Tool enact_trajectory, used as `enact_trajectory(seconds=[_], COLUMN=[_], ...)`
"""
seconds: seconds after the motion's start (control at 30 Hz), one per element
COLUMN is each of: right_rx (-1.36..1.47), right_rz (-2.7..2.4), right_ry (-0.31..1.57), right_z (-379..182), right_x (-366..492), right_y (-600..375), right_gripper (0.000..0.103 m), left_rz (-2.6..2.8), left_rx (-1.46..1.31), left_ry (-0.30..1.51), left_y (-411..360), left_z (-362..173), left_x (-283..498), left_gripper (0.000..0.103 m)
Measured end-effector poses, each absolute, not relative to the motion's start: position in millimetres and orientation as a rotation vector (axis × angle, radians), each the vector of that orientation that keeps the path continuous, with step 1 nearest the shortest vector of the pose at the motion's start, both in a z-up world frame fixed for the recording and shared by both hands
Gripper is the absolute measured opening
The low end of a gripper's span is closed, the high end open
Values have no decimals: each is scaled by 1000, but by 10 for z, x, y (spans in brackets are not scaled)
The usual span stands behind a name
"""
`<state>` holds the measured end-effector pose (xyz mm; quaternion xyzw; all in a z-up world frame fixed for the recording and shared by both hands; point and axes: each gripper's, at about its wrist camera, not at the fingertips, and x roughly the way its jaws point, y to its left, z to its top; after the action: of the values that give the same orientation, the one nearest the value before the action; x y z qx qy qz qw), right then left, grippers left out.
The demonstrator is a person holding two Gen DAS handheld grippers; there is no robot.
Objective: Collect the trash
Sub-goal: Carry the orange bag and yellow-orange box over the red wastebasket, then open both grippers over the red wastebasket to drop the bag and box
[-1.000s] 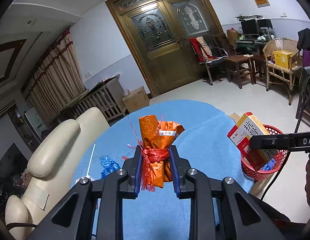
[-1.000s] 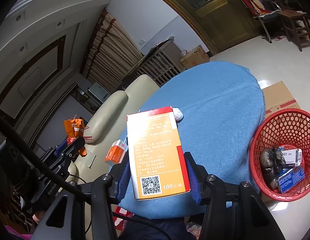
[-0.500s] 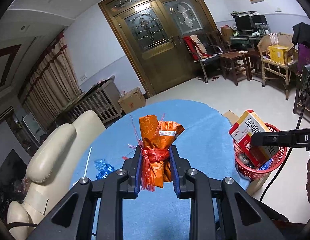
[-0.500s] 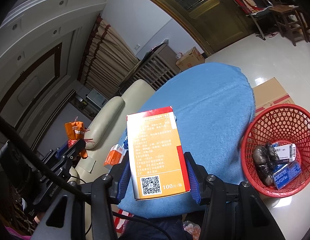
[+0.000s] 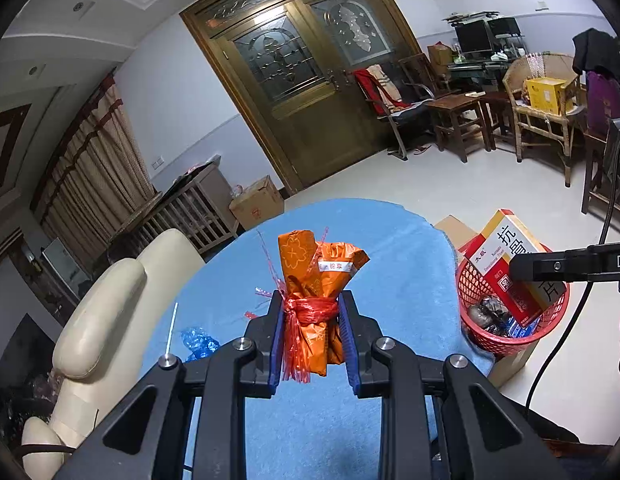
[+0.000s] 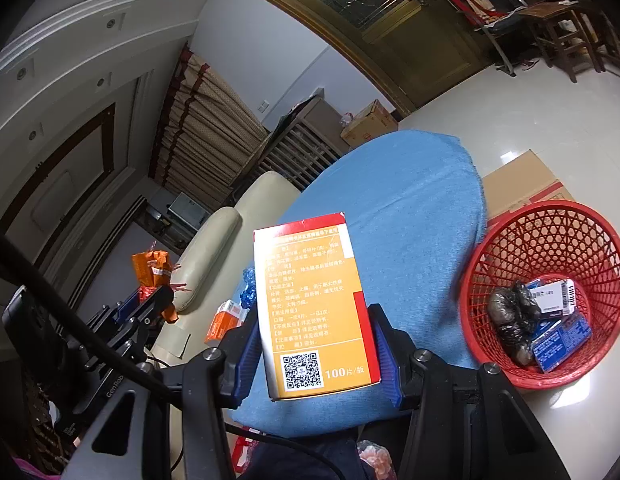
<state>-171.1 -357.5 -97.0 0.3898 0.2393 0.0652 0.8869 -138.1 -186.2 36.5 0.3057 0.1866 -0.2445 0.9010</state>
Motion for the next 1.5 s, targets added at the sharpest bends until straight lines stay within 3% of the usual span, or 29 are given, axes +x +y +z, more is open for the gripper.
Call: enact_trajectory(seconds=[0.87, 1.5], right_rx=[891, 966], right_rz=[46, -41], right_ry=[462, 428], right_z=[-1133, -1255], right_x=[-2062, -2406], right_y=[-3994, -4317], right_gripper=[53, 53], left_rz=[-598, -678], left_rx=[708, 792], left_ry=[396, 393], left_y=[-1979, -2517], left_z=[342, 175], left_x=[-1300, -1426], left_gripper=[27, 27])
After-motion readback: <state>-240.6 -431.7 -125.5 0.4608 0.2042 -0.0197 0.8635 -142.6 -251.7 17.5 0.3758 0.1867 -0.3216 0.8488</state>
